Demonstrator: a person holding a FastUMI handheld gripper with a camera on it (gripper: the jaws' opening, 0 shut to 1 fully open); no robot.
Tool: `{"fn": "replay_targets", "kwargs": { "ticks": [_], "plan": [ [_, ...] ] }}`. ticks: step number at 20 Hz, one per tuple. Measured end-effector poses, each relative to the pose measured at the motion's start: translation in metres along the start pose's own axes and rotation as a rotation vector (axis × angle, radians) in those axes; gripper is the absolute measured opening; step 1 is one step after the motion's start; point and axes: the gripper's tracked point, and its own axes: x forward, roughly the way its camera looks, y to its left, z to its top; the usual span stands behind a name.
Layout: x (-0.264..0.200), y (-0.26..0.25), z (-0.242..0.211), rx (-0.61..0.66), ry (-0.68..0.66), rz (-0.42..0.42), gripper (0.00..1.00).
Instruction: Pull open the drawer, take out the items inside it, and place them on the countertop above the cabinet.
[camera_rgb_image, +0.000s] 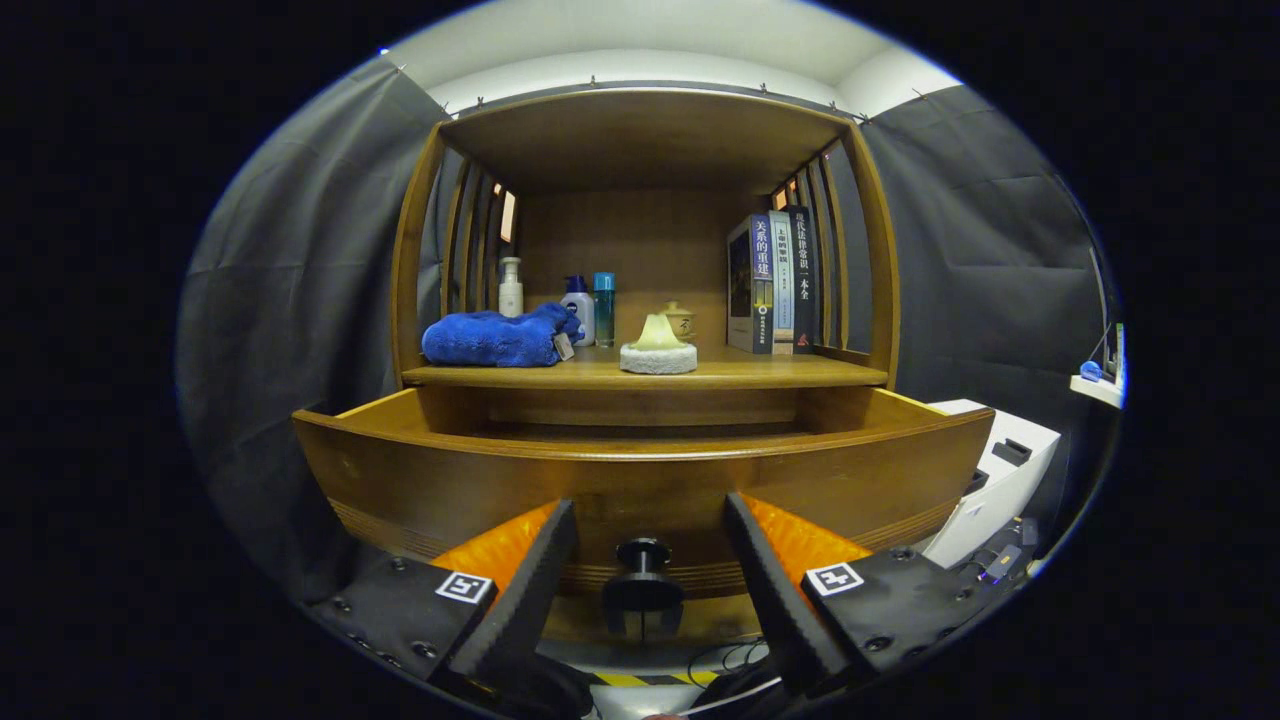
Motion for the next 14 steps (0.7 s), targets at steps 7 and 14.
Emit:
{"fn": "replay_targets", "kwargs": {
  "ticks": [7, 14],
  "plan": [
    [0.038, -0.001, 0.006, -0.022, 0.004, -0.004, 0.98],
    [0.081, -0.002, 0.013, -0.034, 0.011, -0.010, 0.98]
  ]
}}
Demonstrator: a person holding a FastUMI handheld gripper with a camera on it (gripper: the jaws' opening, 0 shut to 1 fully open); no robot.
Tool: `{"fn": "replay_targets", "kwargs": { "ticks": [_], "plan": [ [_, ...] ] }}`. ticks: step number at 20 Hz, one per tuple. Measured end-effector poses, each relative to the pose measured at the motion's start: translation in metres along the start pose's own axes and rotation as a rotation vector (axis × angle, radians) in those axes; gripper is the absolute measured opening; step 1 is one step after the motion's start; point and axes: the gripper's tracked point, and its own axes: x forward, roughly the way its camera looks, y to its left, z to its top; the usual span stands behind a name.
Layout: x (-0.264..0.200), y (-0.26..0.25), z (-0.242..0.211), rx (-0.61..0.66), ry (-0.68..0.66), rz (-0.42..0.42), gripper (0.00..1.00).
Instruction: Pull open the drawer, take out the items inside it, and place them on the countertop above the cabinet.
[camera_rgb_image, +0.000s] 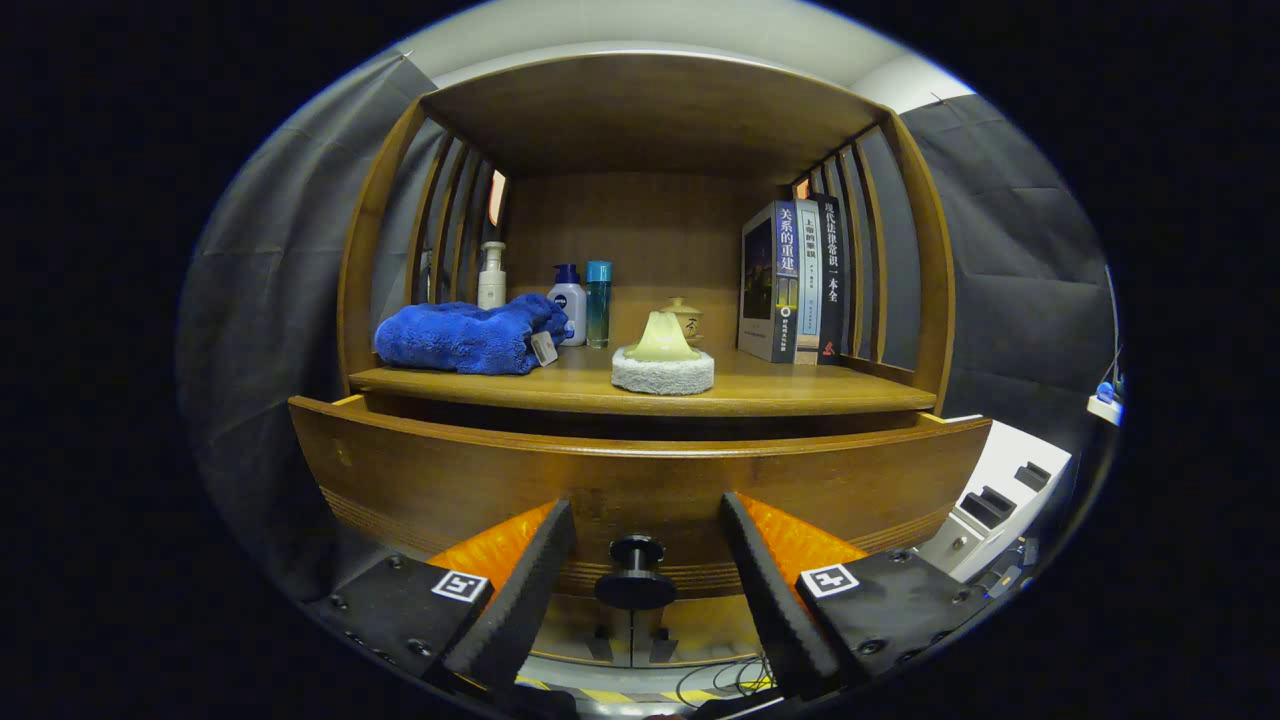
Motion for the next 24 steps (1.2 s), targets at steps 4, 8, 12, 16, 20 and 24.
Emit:
{"fn": "replay_targets", "kwargs": {
  "ticks": [4, 8, 12, 16, 20, 24],
  "plan": [
    [0.017, 0.000, 0.003, -0.002, 0.004, -0.002, 0.98],
    [0.033, 0.000, 0.006, 0.003, 0.013, -0.003, 0.98],
    [0.047, 0.000, 0.008, 0.005, 0.016, -0.005, 0.98],
    [0.051, 0.002, 0.009, -0.006, 0.012, -0.013, 0.98],
    [0.050, 0.003, 0.011, -0.018, -0.007, -0.006, 0.98],
    [0.026, 0.005, 0.052, -0.053, -0.088, 0.013, 0.98]
  ]
}}
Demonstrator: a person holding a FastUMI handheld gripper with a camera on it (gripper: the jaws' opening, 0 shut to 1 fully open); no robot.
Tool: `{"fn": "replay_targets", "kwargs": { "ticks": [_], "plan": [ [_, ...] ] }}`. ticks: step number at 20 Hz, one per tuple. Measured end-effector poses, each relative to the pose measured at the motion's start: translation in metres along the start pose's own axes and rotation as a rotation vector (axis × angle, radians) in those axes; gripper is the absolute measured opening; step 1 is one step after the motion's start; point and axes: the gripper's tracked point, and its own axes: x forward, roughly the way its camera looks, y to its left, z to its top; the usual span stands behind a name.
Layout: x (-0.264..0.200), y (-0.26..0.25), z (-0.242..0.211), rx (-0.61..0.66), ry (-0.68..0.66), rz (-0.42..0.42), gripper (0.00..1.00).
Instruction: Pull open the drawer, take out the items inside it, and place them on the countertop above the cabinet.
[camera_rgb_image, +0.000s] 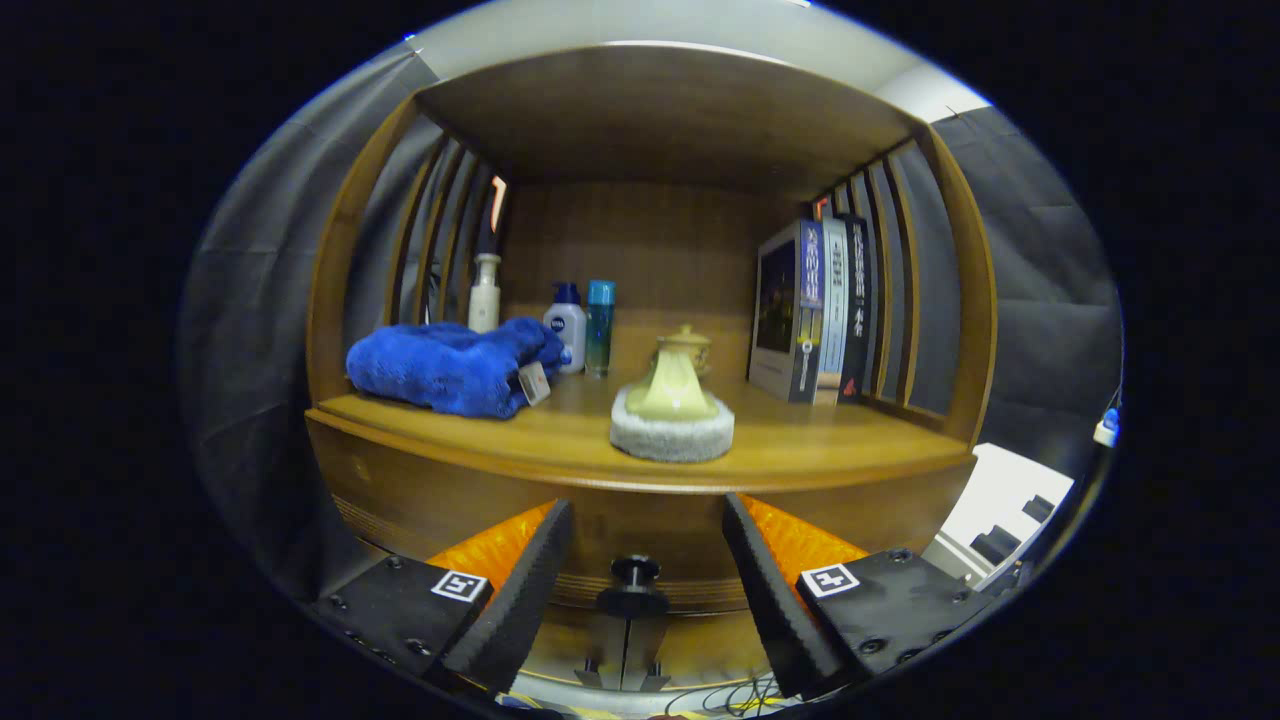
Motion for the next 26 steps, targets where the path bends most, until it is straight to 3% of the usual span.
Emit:
{"fn": "replay_targets", "kwargs": {
  "ticks": [3, 9, 19, 26],
  "plan": [
    [-0.028, 0.000, 0.026, -0.032, -0.040, 0.031, 0.98],
    [-0.098, -0.004, 0.061, 0.024, -0.090, 0.092, 0.98],
    [-0.185, -0.030, 0.071, 0.041, -0.122, 0.072, 0.98],
    [-0.201, -0.050, 0.073, 0.075, -0.126, 0.029, 0.98]
  ]
}}
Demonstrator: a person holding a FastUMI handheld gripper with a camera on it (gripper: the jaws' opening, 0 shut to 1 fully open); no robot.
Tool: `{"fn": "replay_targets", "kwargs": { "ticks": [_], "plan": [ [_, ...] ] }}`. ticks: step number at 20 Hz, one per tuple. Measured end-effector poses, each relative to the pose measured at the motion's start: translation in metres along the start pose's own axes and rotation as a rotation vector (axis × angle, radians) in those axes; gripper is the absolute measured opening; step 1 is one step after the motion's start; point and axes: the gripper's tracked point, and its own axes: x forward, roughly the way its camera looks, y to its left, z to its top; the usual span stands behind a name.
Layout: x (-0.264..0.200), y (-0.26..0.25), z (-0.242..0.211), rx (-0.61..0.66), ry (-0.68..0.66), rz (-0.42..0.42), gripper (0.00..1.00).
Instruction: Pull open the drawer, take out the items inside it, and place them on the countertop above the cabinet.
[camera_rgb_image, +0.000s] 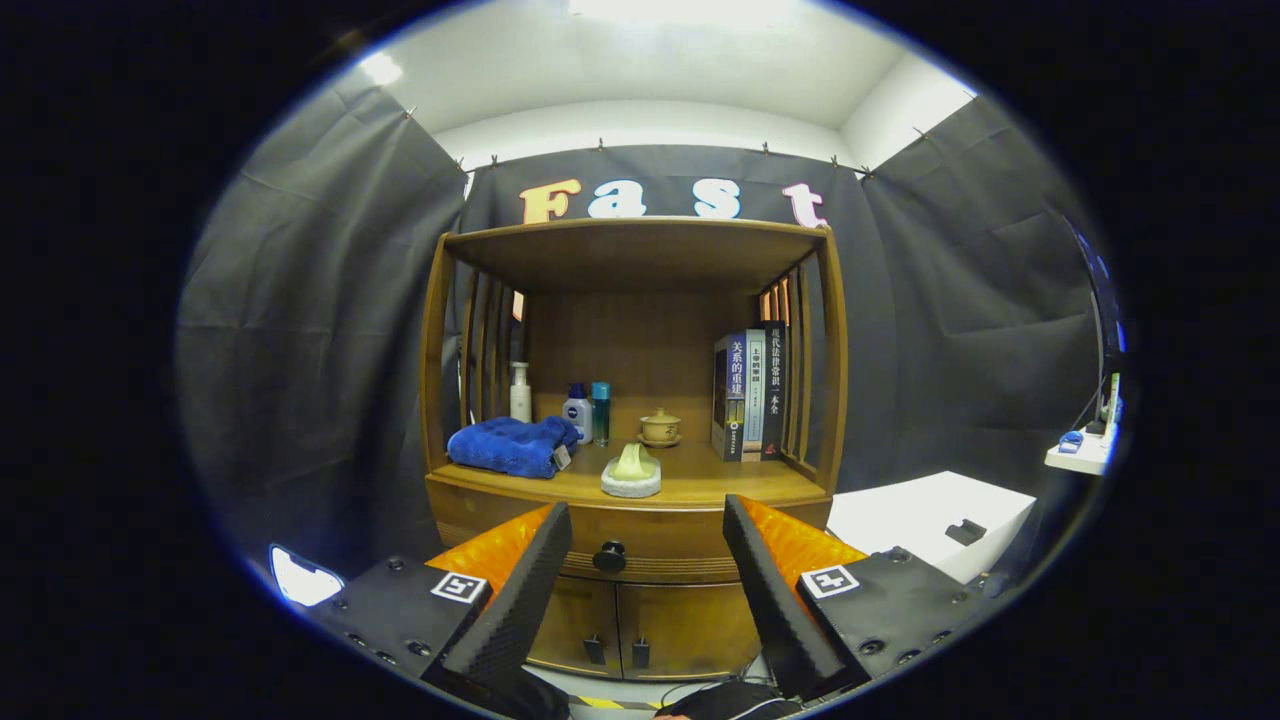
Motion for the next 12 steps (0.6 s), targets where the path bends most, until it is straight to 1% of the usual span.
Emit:
{"fn": "replay_targets", "kwargs": {
  "ticks": [12],
  "plan": [
    [-0.0001, -0.0028, 0.0002, 0.009, -0.004, -0.008, 0.98]
  ]
}}
